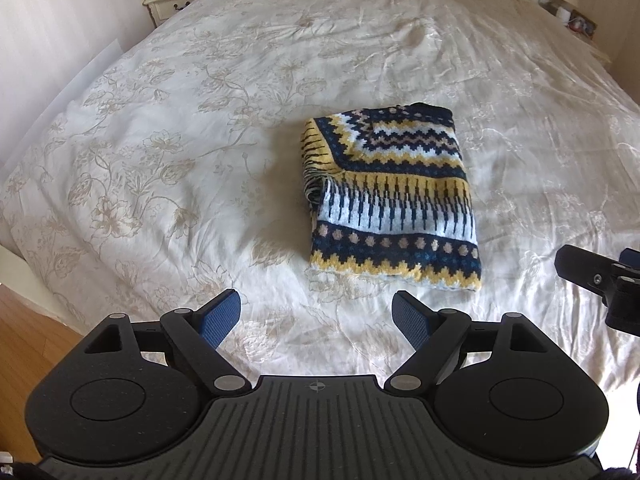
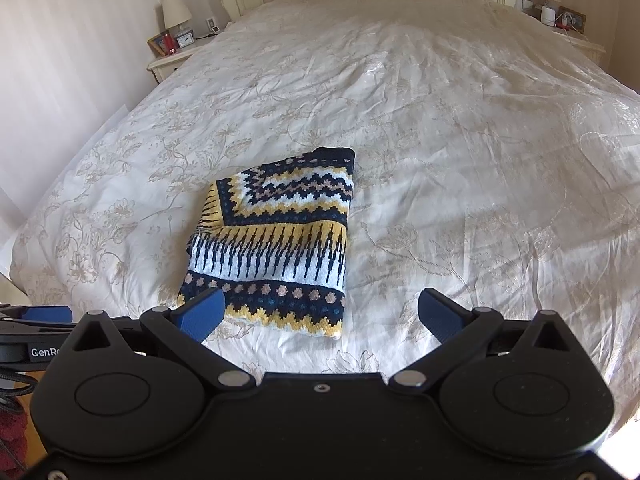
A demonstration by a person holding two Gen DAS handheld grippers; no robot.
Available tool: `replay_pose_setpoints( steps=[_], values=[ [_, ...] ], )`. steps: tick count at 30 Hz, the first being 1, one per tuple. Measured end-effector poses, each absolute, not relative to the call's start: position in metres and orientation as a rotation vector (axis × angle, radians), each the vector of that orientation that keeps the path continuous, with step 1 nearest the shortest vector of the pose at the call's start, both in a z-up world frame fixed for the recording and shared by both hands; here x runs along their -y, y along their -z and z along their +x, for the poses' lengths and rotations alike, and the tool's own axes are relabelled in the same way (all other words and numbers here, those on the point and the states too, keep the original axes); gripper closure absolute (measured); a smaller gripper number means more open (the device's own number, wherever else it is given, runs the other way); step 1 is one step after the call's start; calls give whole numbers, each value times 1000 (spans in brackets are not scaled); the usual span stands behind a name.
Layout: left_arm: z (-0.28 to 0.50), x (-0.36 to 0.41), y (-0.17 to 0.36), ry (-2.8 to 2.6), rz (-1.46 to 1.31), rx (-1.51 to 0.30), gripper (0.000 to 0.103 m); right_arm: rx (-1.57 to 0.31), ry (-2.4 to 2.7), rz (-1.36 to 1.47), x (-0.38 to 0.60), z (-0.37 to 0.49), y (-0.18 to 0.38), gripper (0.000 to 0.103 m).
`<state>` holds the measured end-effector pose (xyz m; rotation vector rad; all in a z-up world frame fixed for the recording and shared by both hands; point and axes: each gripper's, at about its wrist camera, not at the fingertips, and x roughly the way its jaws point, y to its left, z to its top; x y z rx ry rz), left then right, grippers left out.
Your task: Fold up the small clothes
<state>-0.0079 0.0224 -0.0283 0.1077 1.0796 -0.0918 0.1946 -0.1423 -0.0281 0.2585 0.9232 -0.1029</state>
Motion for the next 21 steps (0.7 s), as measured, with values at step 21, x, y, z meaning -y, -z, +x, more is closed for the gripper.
replay_pose_setpoints(
  steps=[21],
  values=[
    [-2, -26, 25, 73, 114, -1078, 21, -932, 97, 279, 141, 200, 31, 1]
  ],
)
